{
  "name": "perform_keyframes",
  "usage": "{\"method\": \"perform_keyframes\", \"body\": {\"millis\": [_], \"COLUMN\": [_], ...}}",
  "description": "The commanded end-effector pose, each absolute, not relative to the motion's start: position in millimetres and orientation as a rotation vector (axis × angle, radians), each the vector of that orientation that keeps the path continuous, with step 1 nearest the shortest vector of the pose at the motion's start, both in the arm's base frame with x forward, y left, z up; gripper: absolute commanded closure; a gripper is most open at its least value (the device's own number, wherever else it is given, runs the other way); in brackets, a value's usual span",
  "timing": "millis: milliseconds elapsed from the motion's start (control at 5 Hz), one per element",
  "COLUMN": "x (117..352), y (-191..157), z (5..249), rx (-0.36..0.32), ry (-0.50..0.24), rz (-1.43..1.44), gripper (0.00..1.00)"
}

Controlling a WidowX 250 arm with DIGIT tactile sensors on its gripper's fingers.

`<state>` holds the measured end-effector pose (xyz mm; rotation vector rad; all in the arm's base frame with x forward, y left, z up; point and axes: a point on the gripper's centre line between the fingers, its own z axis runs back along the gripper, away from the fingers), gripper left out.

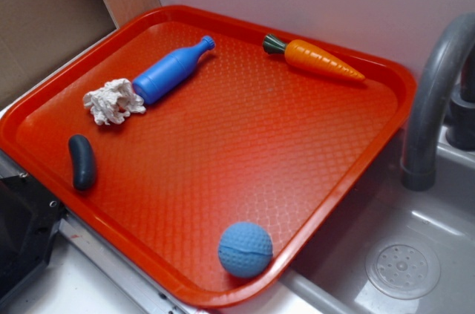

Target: Grab the blue bottle.

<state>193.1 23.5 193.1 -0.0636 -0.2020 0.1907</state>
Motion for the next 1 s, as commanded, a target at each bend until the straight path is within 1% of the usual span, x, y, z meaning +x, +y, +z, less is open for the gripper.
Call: {"method": "perform_keyframes", "body": {"millis": [0, 200, 400, 600, 800], "x": [241.8, 253.6, 257.5, 261.2, 262.6], "y": [51.6, 41.8, 34.9, 36.5, 38.1], "z": [147.6, 122.6, 102.6, 86.4, 68.4], "rx": [0.024, -0.031, -0.038, -0.02, -0.018], "ry": [-0.216, -0.202, -0.176, -0.146, -0.106], "rz": [0.226, 0.168, 0.128, 0.117, 0.113], "gripper": [0.0, 0.0, 0.0, 0.0, 0.0]}}
